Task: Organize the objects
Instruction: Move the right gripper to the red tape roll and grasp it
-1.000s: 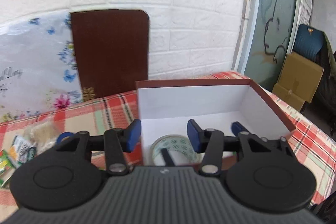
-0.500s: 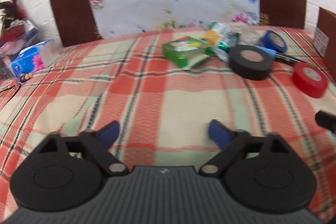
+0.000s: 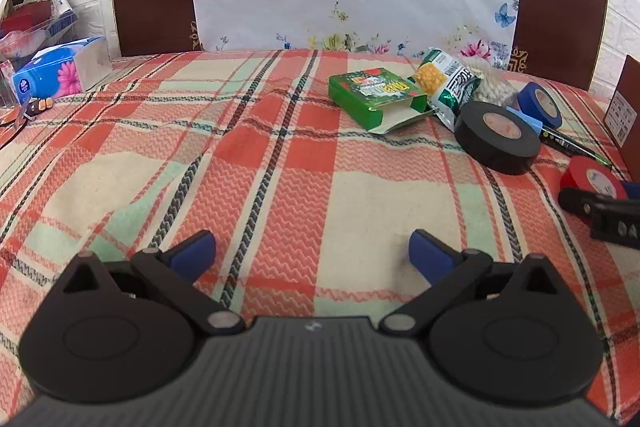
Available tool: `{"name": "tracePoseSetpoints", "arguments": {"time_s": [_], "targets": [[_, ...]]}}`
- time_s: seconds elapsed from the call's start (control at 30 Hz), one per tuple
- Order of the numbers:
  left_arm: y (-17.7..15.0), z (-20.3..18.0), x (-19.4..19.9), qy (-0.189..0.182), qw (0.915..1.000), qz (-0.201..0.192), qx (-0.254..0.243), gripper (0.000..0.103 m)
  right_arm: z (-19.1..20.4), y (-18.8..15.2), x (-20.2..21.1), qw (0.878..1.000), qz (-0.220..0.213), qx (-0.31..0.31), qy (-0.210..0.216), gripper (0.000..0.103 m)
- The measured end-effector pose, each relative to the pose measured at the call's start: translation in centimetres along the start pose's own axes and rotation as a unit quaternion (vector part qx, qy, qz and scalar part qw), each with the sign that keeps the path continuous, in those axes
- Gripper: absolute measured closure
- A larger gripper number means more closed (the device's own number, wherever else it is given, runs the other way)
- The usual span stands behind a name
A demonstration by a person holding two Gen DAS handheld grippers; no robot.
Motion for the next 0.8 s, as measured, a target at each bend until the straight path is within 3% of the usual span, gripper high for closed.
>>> {"name": "tracePoseSetpoints", "arguments": {"time_s": [0.3,0.33,0.43,0.8], "targets": [[0.0,-0.1,0.0,0.005,1.0,0.001,-0.002,0.0,2.4,-7.1,7.2,0.998,-0.002,0.041,0.053,0.028],[0.0,-0.1,0.0,0.006,1.0,0.001,-0.002,0.0,2.1,-7.4,7.4,0.998,0.0,0.036,0.055,0.023],[0.0,-0.2,0.1,0.01,0.9999,0.003,-0.002,0.0,1.0,-7.8,7.7,0.998,0.004,0.015,0.066,0.018],[-0.7,-0.5,1.2,-0.006,0.9998,0.016,0.003,0.001,0.4,-8.7,8.1,0.998,0.007,0.019,0.059,0.013]]}}
Point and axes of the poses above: each gripper's, at about its wrist camera, not at the fingertips, and x roughly against the way its jaws point, z to its left, y to its top, the point moved 8 cm from there along -x, roughly the way its jaws point, and after that the axes turned 12 degrees about z, right-handed, at the moved point
